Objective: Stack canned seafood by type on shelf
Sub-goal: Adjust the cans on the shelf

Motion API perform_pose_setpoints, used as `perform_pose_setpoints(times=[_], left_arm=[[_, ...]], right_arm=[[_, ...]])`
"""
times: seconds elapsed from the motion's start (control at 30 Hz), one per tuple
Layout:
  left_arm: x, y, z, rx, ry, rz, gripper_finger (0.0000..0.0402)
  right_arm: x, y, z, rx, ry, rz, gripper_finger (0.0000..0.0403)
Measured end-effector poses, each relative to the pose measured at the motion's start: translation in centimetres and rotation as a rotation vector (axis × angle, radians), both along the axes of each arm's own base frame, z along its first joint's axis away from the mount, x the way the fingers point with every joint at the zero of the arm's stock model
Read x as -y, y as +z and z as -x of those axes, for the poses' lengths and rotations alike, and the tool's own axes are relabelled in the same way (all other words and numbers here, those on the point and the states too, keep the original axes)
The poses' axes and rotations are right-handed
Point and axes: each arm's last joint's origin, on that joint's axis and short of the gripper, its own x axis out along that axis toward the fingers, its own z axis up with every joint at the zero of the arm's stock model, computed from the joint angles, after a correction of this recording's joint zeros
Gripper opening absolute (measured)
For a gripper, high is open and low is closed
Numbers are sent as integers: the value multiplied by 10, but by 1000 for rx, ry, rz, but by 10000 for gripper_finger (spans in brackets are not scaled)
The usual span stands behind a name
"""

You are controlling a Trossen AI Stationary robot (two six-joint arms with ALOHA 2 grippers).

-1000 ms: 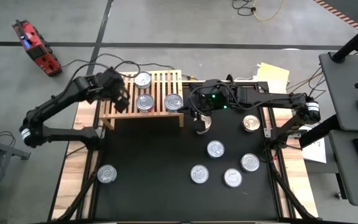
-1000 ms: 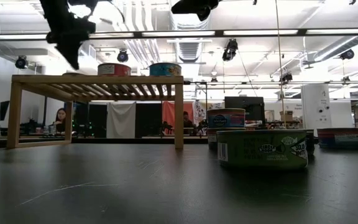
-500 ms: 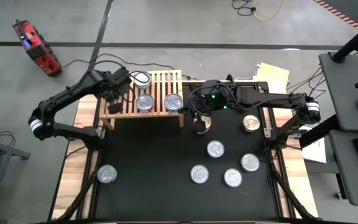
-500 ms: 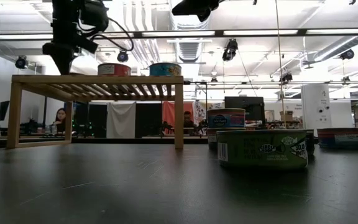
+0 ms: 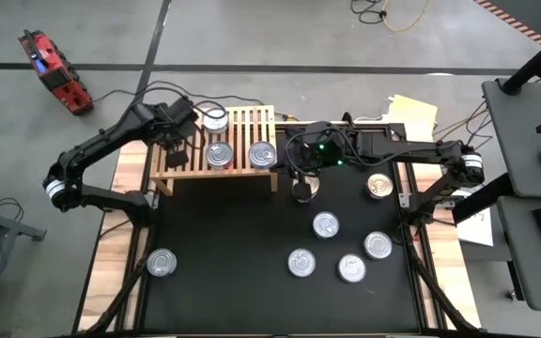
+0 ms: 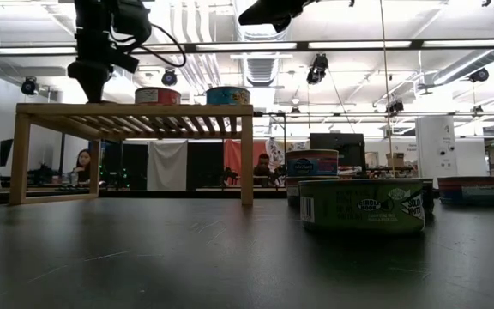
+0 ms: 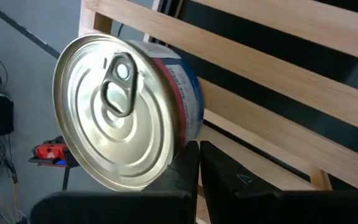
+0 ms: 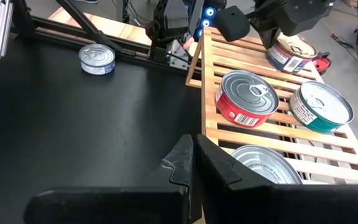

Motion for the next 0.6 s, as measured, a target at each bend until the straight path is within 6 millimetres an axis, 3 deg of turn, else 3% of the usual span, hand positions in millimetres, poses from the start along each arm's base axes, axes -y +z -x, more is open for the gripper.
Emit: perform_pose_setpoints(times=[0.6], left_arm=[[-4,1,4,15,83,-25,0]], right_arm=[[0,-3,1,-26,-1,-6,9]])
